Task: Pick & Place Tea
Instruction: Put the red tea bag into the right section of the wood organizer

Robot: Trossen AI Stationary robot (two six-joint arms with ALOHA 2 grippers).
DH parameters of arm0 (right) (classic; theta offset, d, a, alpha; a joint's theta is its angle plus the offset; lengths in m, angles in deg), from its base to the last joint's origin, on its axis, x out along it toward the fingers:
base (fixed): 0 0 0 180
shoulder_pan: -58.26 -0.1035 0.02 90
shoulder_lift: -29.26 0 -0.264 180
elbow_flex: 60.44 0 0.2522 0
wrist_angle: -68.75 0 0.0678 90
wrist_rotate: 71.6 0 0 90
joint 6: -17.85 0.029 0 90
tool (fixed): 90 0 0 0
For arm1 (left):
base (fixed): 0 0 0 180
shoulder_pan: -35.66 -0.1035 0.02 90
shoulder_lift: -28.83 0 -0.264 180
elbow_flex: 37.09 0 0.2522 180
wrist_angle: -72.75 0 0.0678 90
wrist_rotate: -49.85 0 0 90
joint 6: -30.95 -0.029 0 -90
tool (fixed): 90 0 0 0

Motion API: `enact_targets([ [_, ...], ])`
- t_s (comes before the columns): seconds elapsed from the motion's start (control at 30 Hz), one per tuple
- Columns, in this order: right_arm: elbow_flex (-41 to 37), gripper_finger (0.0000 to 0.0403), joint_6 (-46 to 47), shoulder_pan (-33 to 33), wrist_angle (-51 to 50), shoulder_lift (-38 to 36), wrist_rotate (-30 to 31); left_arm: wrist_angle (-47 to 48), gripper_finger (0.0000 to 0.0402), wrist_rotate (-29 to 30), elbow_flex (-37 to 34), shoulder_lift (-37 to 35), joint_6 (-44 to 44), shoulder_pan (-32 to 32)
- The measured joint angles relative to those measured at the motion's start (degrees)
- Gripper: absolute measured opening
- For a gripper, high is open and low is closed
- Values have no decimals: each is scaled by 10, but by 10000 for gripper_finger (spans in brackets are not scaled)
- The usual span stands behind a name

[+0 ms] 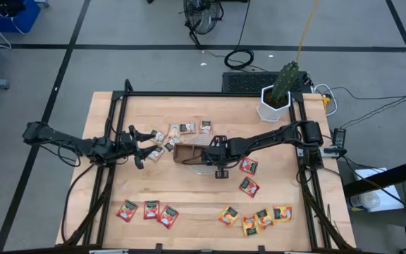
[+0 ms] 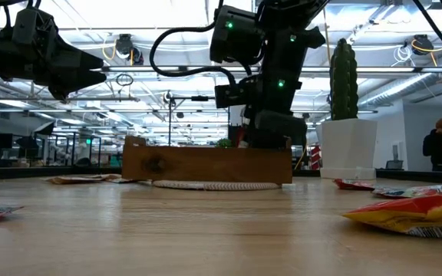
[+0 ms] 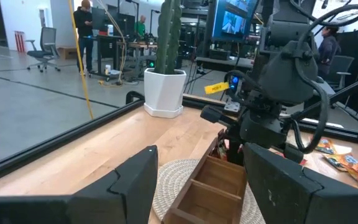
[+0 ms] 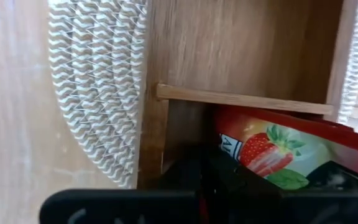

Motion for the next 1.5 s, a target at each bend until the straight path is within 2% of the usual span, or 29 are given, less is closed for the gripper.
enact_targets([
  [0.33,0,0,-4,-8,2,1,57,0,239,0,0,0,0,0],
  [0.83,0,0,-6,-10,16,1,65,0,239,0,0,0,0,0],
  [1.2,0,0,-3,-14,18,0,18,0,239,0,0,0,0,0],
  [1.5,0,0,-4,-15,20,-10,18,0,239,0,0,0,0,0],
])
